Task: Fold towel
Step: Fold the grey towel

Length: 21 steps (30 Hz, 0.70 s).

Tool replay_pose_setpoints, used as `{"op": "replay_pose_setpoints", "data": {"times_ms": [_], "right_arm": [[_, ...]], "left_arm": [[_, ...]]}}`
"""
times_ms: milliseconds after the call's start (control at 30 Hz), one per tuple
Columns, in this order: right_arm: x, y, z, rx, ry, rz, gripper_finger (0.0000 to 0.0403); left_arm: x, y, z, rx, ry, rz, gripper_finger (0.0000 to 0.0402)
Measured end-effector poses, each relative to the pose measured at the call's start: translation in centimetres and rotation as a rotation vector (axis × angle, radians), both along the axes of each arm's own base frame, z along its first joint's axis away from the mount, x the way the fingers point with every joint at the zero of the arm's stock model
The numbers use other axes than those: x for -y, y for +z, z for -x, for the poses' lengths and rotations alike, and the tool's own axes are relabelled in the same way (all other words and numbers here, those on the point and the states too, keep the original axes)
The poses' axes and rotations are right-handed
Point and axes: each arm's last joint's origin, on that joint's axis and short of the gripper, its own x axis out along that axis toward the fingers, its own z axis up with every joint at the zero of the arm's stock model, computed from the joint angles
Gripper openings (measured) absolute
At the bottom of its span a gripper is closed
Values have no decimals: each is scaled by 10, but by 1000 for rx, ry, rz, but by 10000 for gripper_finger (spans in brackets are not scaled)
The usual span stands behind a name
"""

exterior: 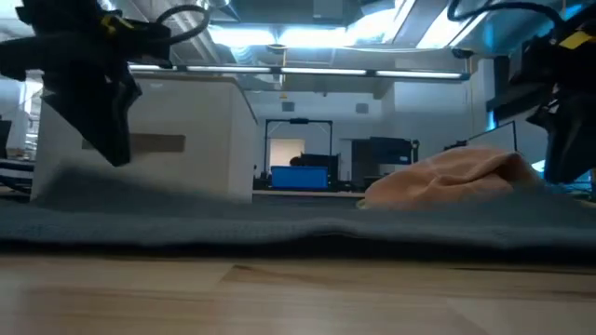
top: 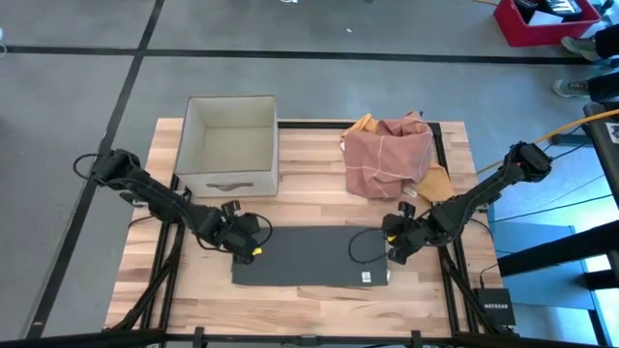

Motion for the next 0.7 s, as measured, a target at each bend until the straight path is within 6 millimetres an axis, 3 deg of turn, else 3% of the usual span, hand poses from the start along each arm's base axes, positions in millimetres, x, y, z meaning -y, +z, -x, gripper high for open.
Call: {"op": "replay_pose_setpoints", "data": {"times_ms": [200, 367, 433, 567, 700], "right_arm": [[1, 21, 7, -129, -16, -48, 209], [-14, 21, 13, -117, 1, -143, 240], [-23, 15, 19, -76, 45, -114, 244], [-34, 1, 30, -13, 90, -90, 245], [-37, -7, 37, 11, -31, -132, 245]], "left_arm": [[-8, 32, 1, -7, 64, 115, 154], [6, 56, -29, 410, -2, 179, 165], [12, 52, -44, 516, -102, 130, 162], [14, 28, -75, 561, -290, -18, 153], [13, -2, -102, 574, -367, -43, 143]]}}
